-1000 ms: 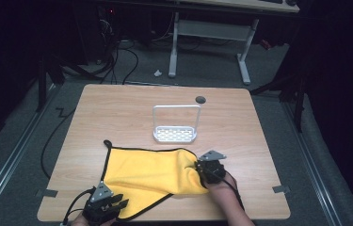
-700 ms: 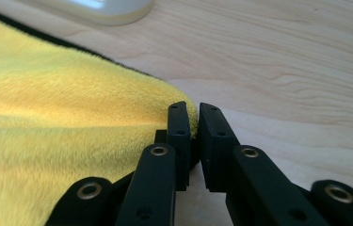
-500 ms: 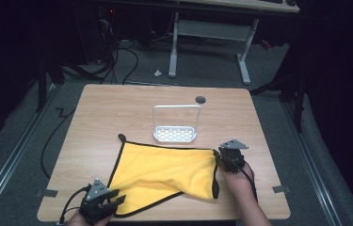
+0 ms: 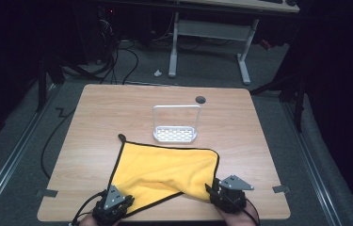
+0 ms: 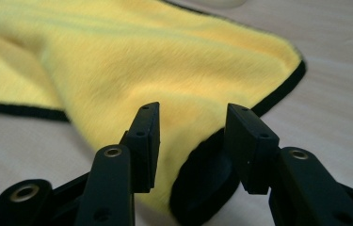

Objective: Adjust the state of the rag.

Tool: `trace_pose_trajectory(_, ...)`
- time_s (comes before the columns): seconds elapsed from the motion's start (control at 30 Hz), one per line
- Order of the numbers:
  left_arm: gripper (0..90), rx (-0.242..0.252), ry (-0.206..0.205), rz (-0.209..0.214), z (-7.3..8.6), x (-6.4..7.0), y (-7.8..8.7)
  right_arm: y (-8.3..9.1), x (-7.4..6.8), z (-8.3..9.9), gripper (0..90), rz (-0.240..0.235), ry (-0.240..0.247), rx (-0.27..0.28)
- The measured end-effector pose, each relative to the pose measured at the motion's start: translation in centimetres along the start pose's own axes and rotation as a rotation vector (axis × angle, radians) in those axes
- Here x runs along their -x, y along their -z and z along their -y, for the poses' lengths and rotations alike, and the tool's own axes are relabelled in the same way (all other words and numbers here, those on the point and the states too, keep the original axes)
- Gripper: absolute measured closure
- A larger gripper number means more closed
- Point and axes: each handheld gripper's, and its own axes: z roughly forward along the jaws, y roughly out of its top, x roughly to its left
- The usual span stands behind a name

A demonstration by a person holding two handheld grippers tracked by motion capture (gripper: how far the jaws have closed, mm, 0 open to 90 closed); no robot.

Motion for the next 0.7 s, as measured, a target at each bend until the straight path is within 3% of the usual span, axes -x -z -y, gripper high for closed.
trace_pose_trajectory(0.03, 87.5, -0.003, -0.002, 0.002, 0.0, 0.0, 0.0, -0.1, -0.3, 0.5, 60.3, 0.019, 0.015, -0.018)
trace_pose_trajectory(0.13, 88.3, -0.02, -0.01, 0.008, 0.0, 0.0, 0.3, -0.5, -0.2, 1.0, 83.2, 0.019, 0.029, -0.038)
trace_pose_trajectory(0.27, 88.4, -0.041, -0.019, -0.02, 0.1, -0.6, 1.1, 0.1, 0.5, -0.3, 83.6, 0.051, 0.031, 0.008)
trace_pose_trajectory(0.4, 88.4, -0.015, 0.024, -0.011, -0.4, -2.4, 1.0, -0.1, 2.1, -2.4, 83.3, 0.086, 0.022, 0.038)
trace_pose_trajectory(0.47, 88.3, 0.007, 0.047, -0.003, -1.0, -3.0, 0.9, -1.0, 3.1, -3.5, 83.0, 0.095, 0.0, 0.037)
trace_pose_trajectory(0.5, 88.3, 0.008, 0.046, 0.0, -1.2, -3.1, 0.9, -2.6, 3.7, -4.3, 82.1, 0.11, 0.007, 0.012)
trace_pose_trajectory(0.53, 88.3, 0.013, 0.048, 0.005, -1.3, -3.2, 0.8, -2.6, 3.7, -4.3, 82.1, 0.11, 0.007, 0.012)
trace_pose_trajectory(0.6, 87.9, 0.001, 0.057, 0.009, -1.3, -3.4, 0.3, -4.6, 4.4, -4.9, 75.3, 0.119, 0.003, -0.01)
trace_pose_trajectory(0.7, 87.2, -0.033, 0.078, 0.065, -1.1, -3.6, -0.4, -5.1, 4.9, -5.2, 69.1, 0.127, -0.032, -0.008)
